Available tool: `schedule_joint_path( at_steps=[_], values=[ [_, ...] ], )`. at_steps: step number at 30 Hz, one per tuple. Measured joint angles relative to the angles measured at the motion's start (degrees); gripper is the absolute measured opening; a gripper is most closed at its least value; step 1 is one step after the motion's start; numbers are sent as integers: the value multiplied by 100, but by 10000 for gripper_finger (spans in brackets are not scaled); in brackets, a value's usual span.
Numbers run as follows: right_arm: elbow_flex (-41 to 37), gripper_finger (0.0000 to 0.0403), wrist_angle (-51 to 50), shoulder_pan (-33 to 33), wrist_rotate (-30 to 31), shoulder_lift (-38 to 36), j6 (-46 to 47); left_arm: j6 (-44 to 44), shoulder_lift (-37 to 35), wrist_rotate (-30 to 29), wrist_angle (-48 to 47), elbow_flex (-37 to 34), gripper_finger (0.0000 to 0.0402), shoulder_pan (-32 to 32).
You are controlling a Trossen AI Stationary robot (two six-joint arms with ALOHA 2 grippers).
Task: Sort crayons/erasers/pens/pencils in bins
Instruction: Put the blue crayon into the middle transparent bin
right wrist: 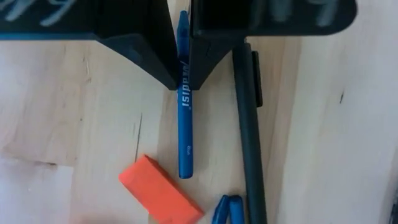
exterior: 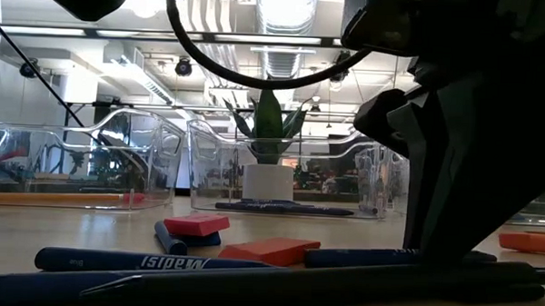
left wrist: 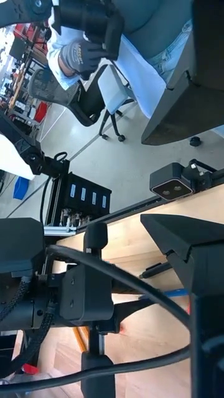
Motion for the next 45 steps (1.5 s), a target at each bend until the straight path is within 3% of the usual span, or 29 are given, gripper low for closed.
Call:
schedule_joint_path(
  at_steps=[6,11,21,34,45],
  values=[
    [208,15,-293,-10,-93,-366,-375,0,0,0,0,-2,178,0],
    [311,14,-574,-182,530,-734,-831,-14,1,0,1,-4,178,2],
    [313,13,-797,-1383,1052,-1360,-1257,-31,0,0,6,-4,178,0],
    [225,13,-961,-3110,881,-1171,-982,-31,0,0,2,-4,178,0],
    [41,13,-1079,-3470,144,-838,-703,-29,1,0,-2,-4,178,2]
  ],
)
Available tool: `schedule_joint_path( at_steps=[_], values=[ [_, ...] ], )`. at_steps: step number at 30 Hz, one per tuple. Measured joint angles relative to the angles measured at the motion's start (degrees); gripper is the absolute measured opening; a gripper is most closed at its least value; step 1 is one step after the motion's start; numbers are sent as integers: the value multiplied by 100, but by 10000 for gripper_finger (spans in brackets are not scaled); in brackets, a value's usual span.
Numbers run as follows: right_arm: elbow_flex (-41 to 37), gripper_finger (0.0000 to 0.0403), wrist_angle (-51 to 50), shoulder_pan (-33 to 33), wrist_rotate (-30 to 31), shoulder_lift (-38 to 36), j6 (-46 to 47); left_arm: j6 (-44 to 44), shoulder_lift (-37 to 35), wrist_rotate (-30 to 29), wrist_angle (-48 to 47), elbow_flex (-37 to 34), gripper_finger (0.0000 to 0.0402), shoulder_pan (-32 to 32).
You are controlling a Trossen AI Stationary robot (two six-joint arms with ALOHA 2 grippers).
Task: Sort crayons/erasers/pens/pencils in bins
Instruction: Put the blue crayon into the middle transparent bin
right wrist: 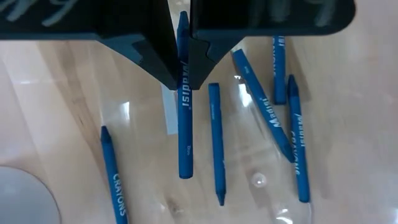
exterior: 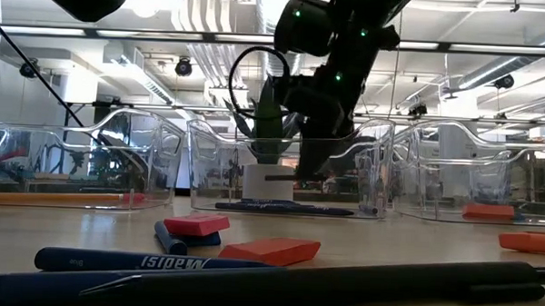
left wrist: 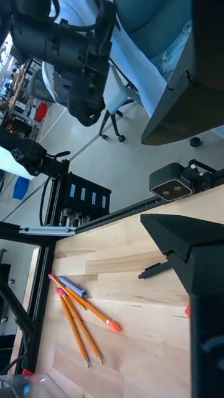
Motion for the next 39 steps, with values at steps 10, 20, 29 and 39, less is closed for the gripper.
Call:
schedule_joint_path(
  at_steps=[10,20,29,39],
  values=[
    [-12,20,3,-2,-40,158,-5,1,-1,0,2,0,178,-2],
    [-1,32,16,-24,-125,317,102,1,-1,0,2,0,178,-2],
    [-1,33,47,-24,-80,321,75,2,-1,0,2,0,178,-1],
    [64,32,40,-26,-31,334,38,3,-1,0,2,0,178,-1]
  ],
)
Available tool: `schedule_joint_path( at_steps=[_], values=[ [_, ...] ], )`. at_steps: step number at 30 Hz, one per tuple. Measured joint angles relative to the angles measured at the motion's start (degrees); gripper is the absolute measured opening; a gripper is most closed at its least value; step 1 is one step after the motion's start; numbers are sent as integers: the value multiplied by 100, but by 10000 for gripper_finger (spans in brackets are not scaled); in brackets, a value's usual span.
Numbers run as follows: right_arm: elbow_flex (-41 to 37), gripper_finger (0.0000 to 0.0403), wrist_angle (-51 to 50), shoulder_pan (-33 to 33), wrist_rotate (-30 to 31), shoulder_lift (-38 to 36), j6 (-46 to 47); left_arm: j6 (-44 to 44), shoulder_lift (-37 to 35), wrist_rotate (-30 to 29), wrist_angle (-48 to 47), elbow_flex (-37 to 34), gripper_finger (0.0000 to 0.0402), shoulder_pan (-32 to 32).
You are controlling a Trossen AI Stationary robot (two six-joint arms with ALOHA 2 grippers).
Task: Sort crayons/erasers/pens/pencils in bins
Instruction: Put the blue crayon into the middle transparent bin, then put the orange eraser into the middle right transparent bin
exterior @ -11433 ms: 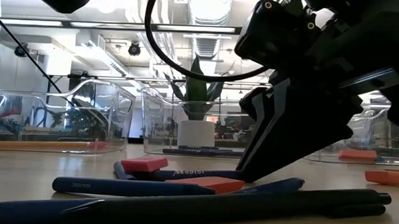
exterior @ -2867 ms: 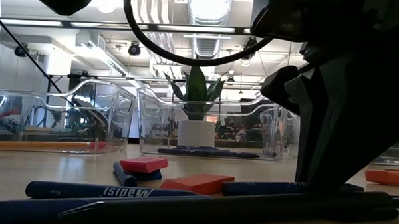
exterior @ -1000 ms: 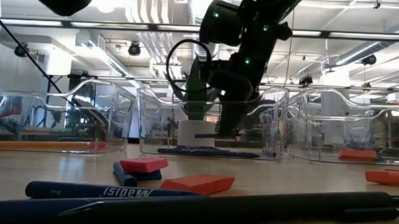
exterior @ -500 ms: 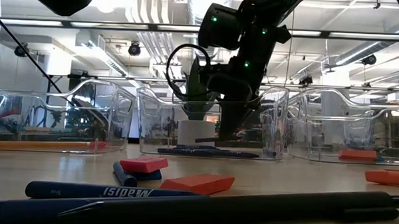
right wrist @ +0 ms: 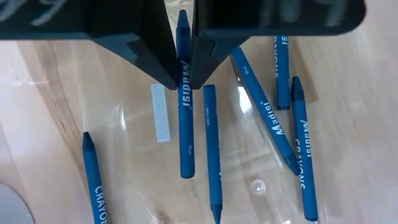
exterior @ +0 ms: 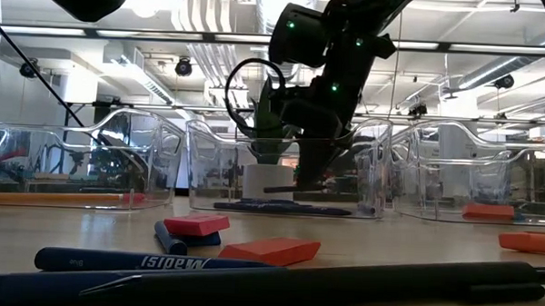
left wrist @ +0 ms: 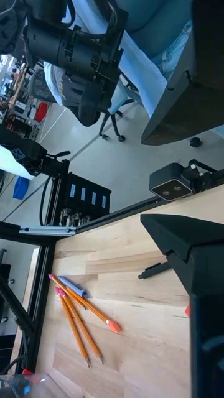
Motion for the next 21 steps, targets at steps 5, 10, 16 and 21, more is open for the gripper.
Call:
schedule_joint_path(
  at_steps=[5,10,16,21],
  values=[
    [14,20,17,0,12,0,-79,0,0,0,-2,0,178,-1],
    [14,47,12,0,9,0,-45,2,0,0,-2,0,178,1],
    [14,114,-16,0,13,-42,-35,2,0,0,-2,0,178,-1],
    [3,149,-341,38,39,-368,-9,4,0,0,-7,0,178,-1]
  ],
)
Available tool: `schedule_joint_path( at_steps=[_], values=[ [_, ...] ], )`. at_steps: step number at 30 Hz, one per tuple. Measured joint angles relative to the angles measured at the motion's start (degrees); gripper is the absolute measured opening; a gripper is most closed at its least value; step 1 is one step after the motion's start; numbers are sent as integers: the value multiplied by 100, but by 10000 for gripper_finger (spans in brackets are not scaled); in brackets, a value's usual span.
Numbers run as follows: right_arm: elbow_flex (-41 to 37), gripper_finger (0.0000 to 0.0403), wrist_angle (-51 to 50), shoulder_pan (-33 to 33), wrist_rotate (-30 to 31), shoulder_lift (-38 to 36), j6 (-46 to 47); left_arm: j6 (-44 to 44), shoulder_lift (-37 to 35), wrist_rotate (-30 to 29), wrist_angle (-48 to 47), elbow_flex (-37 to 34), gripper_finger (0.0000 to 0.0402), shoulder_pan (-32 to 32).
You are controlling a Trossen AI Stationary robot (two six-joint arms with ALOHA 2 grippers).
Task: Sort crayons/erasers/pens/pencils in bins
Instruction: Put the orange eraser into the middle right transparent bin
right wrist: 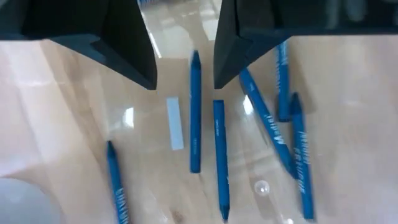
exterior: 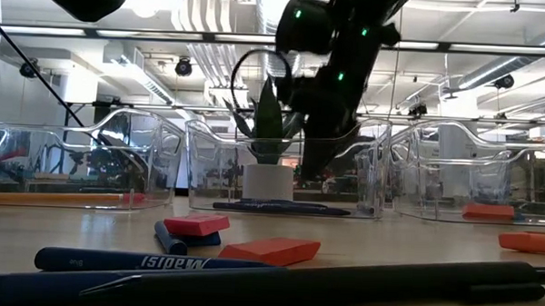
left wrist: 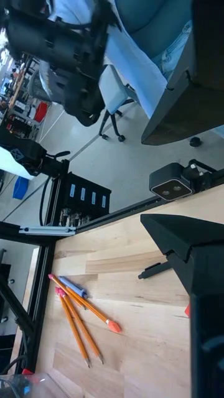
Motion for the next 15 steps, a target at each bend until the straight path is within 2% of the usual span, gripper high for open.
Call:
schedule_joint_path(
  at_steps=[7,12,15],
  values=[
    [-1,152,-423,463,-25,-820,171,17,0,0,-2,0,178,0],
    [-91,141,-249,1416,-31,-1330,-112,53,1,-134,0,0,178,-2],
    [-224,136,303,2101,-41,-1366,-187,217,0,-166,2,0,178,2]
  ],
)
